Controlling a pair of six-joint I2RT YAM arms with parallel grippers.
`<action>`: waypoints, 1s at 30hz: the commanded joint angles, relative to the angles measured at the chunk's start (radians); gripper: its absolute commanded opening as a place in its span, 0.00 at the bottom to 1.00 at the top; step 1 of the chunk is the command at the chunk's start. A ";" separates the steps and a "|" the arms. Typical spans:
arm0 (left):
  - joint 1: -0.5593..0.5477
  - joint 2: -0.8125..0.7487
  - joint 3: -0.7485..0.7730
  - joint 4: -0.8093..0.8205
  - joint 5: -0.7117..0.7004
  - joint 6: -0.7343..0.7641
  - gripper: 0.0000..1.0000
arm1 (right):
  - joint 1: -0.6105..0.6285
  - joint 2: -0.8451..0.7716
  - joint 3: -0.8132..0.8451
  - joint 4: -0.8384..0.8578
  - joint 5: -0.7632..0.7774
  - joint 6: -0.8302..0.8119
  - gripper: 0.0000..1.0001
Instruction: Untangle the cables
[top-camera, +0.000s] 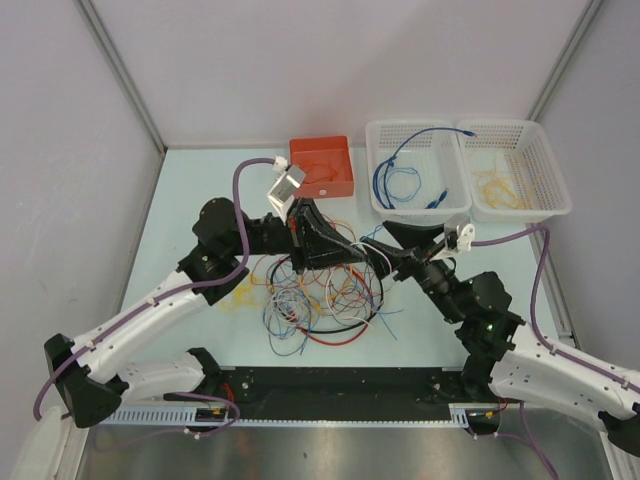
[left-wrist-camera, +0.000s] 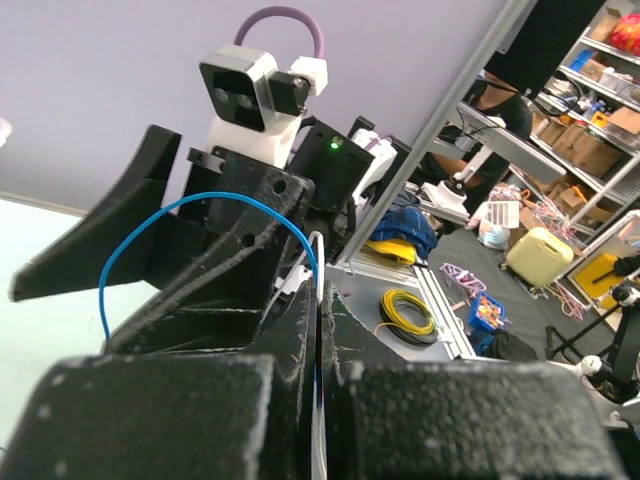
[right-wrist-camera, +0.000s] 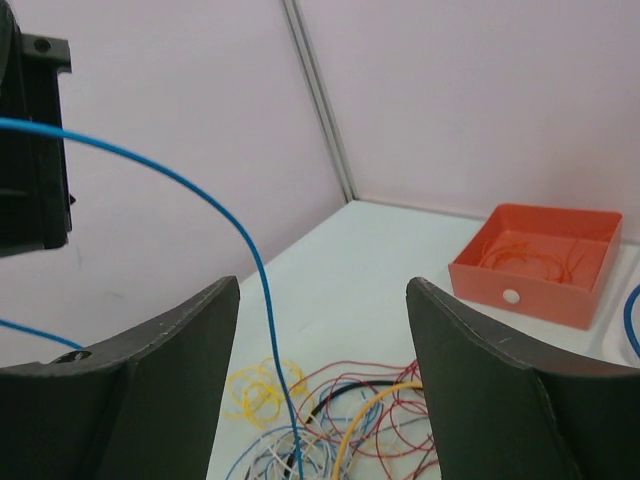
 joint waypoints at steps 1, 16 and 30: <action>-0.023 -0.006 -0.023 0.081 0.010 -0.035 0.00 | 0.000 0.040 0.017 0.232 0.030 -0.051 0.73; -0.044 -0.025 -0.078 -0.107 -0.122 0.113 0.03 | -0.012 0.077 0.102 0.144 0.077 -0.019 0.00; 0.189 -0.077 -0.150 -0.539 -0.694 0.026 0.91 | -0.316 0.184 0.419 -0.424 0.085 0.105 0.00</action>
